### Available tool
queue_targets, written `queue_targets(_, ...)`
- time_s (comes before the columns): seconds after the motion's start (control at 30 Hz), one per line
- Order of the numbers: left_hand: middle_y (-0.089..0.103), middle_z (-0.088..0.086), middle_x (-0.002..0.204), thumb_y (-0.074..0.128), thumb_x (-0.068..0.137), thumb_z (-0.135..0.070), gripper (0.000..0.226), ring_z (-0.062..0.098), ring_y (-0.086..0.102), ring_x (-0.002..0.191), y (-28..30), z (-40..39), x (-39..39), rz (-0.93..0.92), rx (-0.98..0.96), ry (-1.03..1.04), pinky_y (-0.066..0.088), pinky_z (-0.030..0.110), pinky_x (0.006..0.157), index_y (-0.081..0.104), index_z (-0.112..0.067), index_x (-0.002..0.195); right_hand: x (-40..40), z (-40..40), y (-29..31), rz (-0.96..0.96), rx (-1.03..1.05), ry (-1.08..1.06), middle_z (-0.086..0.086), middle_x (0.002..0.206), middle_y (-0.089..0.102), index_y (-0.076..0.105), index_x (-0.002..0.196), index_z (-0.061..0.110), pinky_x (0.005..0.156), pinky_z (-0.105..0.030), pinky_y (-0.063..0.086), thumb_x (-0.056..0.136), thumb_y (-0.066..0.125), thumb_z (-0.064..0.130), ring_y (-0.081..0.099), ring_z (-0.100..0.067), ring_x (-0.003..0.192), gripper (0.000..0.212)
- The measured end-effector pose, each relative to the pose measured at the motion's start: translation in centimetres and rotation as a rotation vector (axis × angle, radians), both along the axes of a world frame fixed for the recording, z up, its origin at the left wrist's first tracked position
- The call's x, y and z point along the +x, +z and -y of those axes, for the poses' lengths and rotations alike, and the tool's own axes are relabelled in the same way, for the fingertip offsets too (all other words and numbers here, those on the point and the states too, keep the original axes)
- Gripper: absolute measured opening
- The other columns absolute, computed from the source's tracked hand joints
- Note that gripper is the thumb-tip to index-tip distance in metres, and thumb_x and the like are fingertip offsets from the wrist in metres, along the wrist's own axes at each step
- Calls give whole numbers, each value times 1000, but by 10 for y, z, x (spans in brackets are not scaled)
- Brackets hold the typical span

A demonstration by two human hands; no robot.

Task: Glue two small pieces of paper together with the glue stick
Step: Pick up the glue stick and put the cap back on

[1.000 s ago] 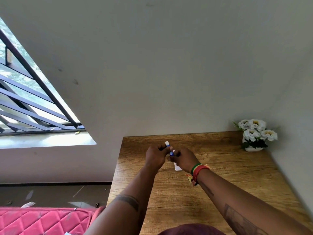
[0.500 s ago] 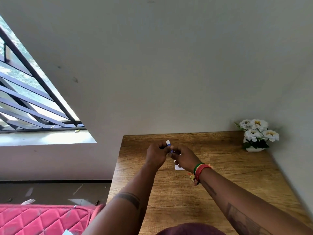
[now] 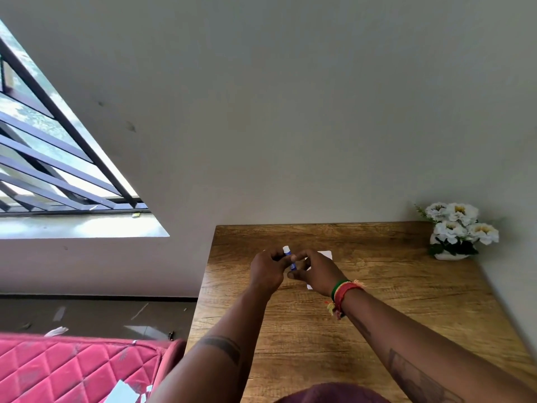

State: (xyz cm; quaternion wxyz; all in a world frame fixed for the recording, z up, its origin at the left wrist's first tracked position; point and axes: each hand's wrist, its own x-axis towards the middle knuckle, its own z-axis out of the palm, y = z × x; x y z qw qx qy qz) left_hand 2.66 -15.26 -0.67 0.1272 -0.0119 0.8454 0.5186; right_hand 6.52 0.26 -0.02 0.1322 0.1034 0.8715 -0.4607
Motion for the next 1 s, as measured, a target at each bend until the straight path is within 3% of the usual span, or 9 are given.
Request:
queue_targets(0.13,71,-7,71,80,88,-35,13,6,59,64,-11,17,-5,-2,-77,40,41,29,59,77,-23,84,-12,6,-7,-1,13,23,11,97,68,64,113,29,72,-28,53,88,71,33,65,-8,87,26)
queue_targets(0.3,66,-11,66,78,88,-39,16,1,57,56,-23,38,-11,-33,-167,111,38,24,52,70,-31,78,-35,23,-17,-11,75,39,7,104,69,66,111,28,77,-26,51,92,66,26,65,-13,96,19)
queue_targets(0.4,64,-20,73,76,90,-39,11,-8,59,64,-30,47,-15,-40,-187,138,34,18,54,68,-34,86,-52,35,-24,-11,107,63,4,110,70,67,115,24,83,-30,53,92,67,25,65,-15,100,23)
queue_targets(0.57,63,-24,82,74,92,-39,21,-12,55,76,-41,57,-25,-11,-192,154,36,14,61,73,-27,109,-80,55,-35,-25,156,69,0,99,71,65,126,20,86,-34,56,91,71,20,66,-18,93,36)
queue_targets(0.7,63,-25,80,73,93,-40,23,-12,56,74,-47,61,-32,34,-201,154,37,13,57,73,-26,112,-95,67,-44,-36,223,60,-2,119,71,60,136,21,87,-28,47,93,68,21,65,-22,109,43)
queue_targets(0.87,69,-18,94,73,92,-40,28,-9,59,83,-53,63,-37,63,-196,129,41,13,63,73,-26,116,-102,69,-51,-37,258,65,-1,111,72,71,116,22,76,-25,42,91,70,24,65,-20,100,26)
queue_targets(1.0,69,-17,95,75,92,-37,28,-5,62,85,-51,57,-40,54,-189,122,42,12,66,74,-24,116,-100,59,-56,-19,164,15,1,103,72,71,102,21,78,-27,48,92,69,23,66,-19,96,10)
